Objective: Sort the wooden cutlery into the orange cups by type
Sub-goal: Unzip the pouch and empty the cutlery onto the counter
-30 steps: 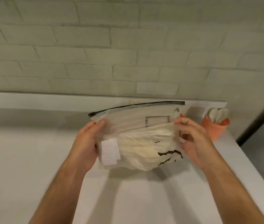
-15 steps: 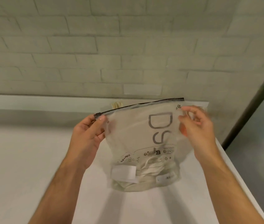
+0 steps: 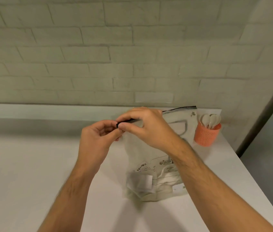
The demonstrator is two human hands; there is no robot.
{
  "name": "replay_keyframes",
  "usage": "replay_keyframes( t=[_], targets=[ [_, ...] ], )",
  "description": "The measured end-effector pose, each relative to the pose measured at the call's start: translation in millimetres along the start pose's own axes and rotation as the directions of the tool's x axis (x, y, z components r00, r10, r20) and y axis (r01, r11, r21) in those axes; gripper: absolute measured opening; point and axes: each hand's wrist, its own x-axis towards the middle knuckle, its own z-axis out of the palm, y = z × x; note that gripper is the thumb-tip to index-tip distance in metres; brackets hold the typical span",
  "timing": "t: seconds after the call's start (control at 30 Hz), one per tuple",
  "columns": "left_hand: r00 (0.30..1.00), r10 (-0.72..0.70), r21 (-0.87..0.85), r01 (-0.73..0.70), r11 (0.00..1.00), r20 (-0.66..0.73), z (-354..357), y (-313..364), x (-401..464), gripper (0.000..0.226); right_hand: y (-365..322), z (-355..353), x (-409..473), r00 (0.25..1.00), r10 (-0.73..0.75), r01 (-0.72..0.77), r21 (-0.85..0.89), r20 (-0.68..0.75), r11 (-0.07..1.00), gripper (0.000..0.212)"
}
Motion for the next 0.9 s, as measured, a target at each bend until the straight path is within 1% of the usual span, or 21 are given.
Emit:
replay_keyframes(
  t=[0.07,0.13,0.23,0.33,0.47,0.57,0.67,0.8,0.9],
  targets=[
    [0.998,0.026,0.054,-0.029,0.998,0.056,-3.7,4.4,0.6,0.008,-1.0,-3.7,2.5,1.0,0.002,-0.001,0.033,-0.019,0.999,0.01],
    [0.994,0.057,0.109,-0.067,0.992,0.094,-5.6,5.7,0.9,0.008,-0.9,-7.7,4.0,0.999,0.009,-0.008,0.031,-0.035,0.999,0.006],
    [0.99,0.11,0.14,-0.121,0.983,0.084,-4.6,4.7,3.1,0.006,1.0,-11.0,6.1,0.998,0.01,-0.011,-0.013,-0.061,1.0,0.002],
    [0.992,0.119,0.078,-0.123,0.989,0.048,-1.5,4.9,7.2,0.013,9.0,-18.5,5.9,0.994,0.044,-0.053,-0.089,-0.104,0.995,0.005],
    [0.993,0.114,0.024,-0.114,0.993,0.014,-4.8,5.3,14.0,0.019,32.7,-45.2,-0.6,0.97,0.163,-0.196,-0.184,-0.178,0.963,0.002],
    [0.993,0.112,-0.004,-0.112,0.994,-0.027,-11.0,2.3,17.7,0.02,50.7,-66.2,-7.4,0.94,0.244,-0.296,-0.211,-0.238,0.932,0.006],
    [0.994,0.093,-0.037,-0.095,0.995,-0.052,-15.9,-1.6,19.9,0.021,66.0,-83.2,-12.8,0.908,0.29,-0.365,-0.234,-0.301,0.901,0.012],
    [0.994,0.069,-0.078,-0.076,0.994,-0.09,-25.8,-5.0,24.4,0.024,83.6,-104.1,-22.0,0.87,0.334,-0.441,-0.268,-0.363,0.857,0.006],
    [0.995,0.045,-0.071,-0.052,0.996,-0.089,-24.9,-5.6,26.4,0.023,90.3,-106.7,-27.5,0.848,0.362,-0.482,-0.277,-0.388,0.831,0.006]
  ],
)
